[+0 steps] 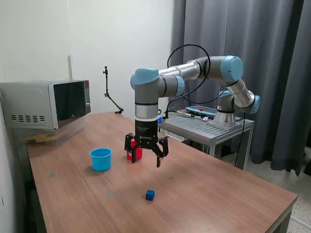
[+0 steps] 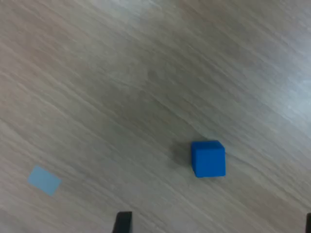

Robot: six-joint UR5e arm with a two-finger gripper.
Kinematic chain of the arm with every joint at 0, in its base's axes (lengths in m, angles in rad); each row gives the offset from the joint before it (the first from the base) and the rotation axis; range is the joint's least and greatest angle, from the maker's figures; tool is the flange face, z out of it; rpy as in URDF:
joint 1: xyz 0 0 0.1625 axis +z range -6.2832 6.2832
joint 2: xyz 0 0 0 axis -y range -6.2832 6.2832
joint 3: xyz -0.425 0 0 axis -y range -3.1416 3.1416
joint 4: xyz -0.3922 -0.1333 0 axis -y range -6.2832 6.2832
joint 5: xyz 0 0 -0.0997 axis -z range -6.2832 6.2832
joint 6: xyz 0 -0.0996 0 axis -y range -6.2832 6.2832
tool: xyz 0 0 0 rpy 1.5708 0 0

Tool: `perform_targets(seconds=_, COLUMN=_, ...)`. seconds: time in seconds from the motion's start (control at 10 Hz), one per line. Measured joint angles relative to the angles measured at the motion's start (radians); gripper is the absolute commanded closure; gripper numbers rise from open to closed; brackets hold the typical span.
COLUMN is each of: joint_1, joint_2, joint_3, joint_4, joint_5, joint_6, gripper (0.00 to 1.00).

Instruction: Place red objects in the red bin, and blue objects in the blue bin.

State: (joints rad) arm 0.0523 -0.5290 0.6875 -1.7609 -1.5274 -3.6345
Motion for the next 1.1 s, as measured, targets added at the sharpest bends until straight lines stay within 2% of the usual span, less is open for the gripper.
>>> perform_targets(seconds=0.5, joint_1=0.016, joint_2=0.074, joint_3=-0.031, joint_4=-0.020, joint_5=0.006, joint_6=0.007, gripper=0.00)
perform_targets(seconds=0.8, joint_1=0.019, joint_2=0.112, joint_3=-0.044, joint_4=-0.017, joint_5=0.078, joint_6=0.005, gripper=0.00)
perform_targets(seconds=1.1, joint_1=0.019, joint_2=0.133, joint_3=-0.044, joint_4=-0.015, joint_5=0.098, joint_6=-0.001, gripper=0.00)
